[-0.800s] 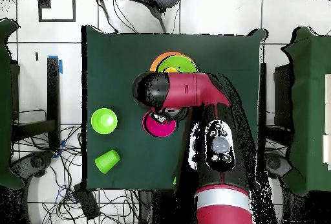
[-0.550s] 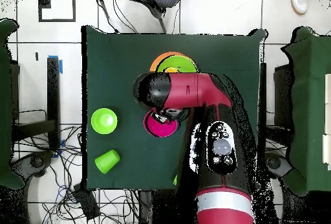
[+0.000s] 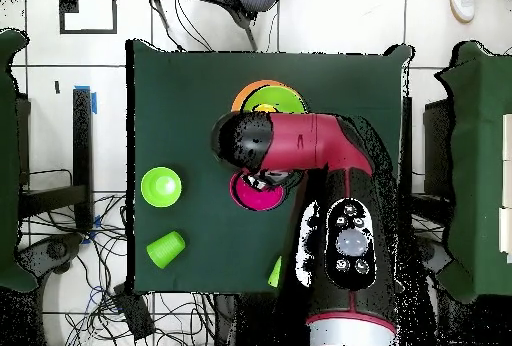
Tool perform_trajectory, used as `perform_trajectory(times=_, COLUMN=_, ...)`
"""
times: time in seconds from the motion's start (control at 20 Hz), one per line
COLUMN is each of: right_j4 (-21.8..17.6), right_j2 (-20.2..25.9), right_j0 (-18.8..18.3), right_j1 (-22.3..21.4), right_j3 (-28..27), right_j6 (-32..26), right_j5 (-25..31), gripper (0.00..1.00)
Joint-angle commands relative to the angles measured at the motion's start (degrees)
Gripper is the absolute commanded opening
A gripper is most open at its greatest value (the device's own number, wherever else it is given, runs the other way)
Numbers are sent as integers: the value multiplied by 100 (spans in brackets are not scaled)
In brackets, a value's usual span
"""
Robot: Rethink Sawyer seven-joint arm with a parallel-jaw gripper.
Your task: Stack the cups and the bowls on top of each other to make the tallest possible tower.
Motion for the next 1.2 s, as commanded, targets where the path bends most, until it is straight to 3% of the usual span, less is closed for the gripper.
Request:
perform_trajectory(times=0.05, right_j4=-372, right_j2=220, right_j0=140, right_j1=124, right_j3=-54, right_j6=452, right_j5=154, gripper=0)
perform_trajectory(times=0.6, right_j4=-47, right_j2=295, right_j0=208, right_j1=421, right_j3=-469, right_j6=894, right_j5=128, gripper=0)
perform_trajectory(times=1.2, right_j4=120, right_j2=348, right_j0=205, right_j1=230, right_j3=-598, right_j6=739, right_j5=349, gripper=0)
